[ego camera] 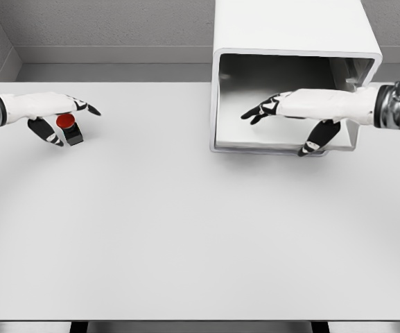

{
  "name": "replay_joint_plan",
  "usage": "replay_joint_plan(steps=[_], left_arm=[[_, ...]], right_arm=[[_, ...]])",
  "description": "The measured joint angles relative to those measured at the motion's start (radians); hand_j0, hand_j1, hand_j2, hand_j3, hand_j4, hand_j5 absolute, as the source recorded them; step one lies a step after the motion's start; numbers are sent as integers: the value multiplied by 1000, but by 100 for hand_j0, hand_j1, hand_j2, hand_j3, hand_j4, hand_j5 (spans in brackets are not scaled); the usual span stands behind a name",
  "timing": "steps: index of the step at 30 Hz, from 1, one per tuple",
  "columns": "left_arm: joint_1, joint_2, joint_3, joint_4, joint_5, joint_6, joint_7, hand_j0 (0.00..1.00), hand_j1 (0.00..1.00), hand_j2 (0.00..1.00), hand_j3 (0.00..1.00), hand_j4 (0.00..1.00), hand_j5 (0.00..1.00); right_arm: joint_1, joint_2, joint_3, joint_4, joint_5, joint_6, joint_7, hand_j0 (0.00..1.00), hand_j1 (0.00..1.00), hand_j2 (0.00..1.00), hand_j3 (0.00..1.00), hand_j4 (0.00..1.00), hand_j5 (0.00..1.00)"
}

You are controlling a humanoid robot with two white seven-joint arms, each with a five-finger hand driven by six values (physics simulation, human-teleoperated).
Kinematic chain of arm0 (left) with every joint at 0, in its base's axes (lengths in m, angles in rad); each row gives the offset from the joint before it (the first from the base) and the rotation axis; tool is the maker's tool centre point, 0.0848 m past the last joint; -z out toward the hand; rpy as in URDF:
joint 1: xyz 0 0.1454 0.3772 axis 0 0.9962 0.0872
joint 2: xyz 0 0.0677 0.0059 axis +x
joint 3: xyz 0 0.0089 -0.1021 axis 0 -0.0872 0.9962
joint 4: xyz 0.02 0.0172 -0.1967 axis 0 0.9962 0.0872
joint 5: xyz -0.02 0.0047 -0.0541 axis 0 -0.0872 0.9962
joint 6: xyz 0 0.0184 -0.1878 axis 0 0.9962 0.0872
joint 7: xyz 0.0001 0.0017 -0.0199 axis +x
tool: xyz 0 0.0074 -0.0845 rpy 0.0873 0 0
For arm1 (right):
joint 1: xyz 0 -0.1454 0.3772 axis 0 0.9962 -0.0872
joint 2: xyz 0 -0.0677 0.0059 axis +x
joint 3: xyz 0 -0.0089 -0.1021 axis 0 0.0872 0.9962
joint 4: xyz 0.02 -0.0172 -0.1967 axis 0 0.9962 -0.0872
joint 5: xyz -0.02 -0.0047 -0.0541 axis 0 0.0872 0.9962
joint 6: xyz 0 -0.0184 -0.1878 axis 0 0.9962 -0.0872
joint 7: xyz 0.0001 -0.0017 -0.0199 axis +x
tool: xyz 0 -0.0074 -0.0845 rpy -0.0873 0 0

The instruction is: Slide open multi-storey tabletop storage cabinets and put open load switch and slide close multi-storey tabletop storage cabinets

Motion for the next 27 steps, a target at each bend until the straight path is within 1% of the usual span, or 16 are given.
replay_joint_plan(steps=[1, 3, 4, 5, 7, 10, 12, 14, 18, 21, 27], left_arm=[[0, 0, 0, 3, 0, 0, 0, 78, 78, 78, 78, 78, 78], [0, -1, 0, 7, 0, 0, 1, 71, 71, 71, 71, 71, 71], [0, 0, 0, 8, -1, 0, 1, 70, 70, 70, 70, 70, 70], [2, 0, 0, 9, -1, 0, 1, 65, 65, 65, 65, 65, 65], [2, 1, -2, 10, -1, 0, 1, 63, 63, 63, 63, 63, 63], [5, 2, -3, 10, -1, 0, 1, 54, 54, 54, 54, 54, 54], [5, 3, -3, 10, -1, 0, 0, 48, 48, 48, 48, 48, 48], [6, 5, 0, 9, 9, 4, 1, 44, 44, 44, 44, 44, 44], [11, 8, 2, 8, 15, 6, -1, 42, 42, 42, 42, 42, 42], [14, 11, 2, -5, 16, 5, -2, 42, 42, 42, 42, 42, 42], [14, 35, 7, -98, 36, 0, -5, 42, 42, 42, 42, 42, 42]], right_arm=[[2, -7, 0, -1, -5, -30, 0, 100, 100, 100, 100, 100, 100], [8, -27, 0, -17, -13, -90, 0, 100, 100, 100, 100, 100, 100], [18, -36, 1, -25, -16, -130, 0, 100, 100, 100, 100, 100, 100], [23, -47, 1, -31, -18, -175, 0, 100, 100, 100, 100, 100, 100], [37, -69, 2, -39, -23, -243, 0, 100, 100, 100, 100, 100, 100], [40, -97, 3, -44, -34, -289, 0, 100, 100, 100, 100, 100, 100], [40, -114, 2, -45, -48, -302, 0, 100, 100, 100, 100, 100, 100], [57, -124, 3, -45, -56, -309, 0, 100, 100, 100, 100, 100, 100], [86, -132, 4, -46, -63, -314, 0, 100, 100, 100, 100, 100, 100], [86, -139, 4, -47, -68, -315, 0, 100, 100, 100, 100, 100, 100], [95, -153, 4, -44, -104, -316, 0, 100, 100, 100, 100, 100, 100]])
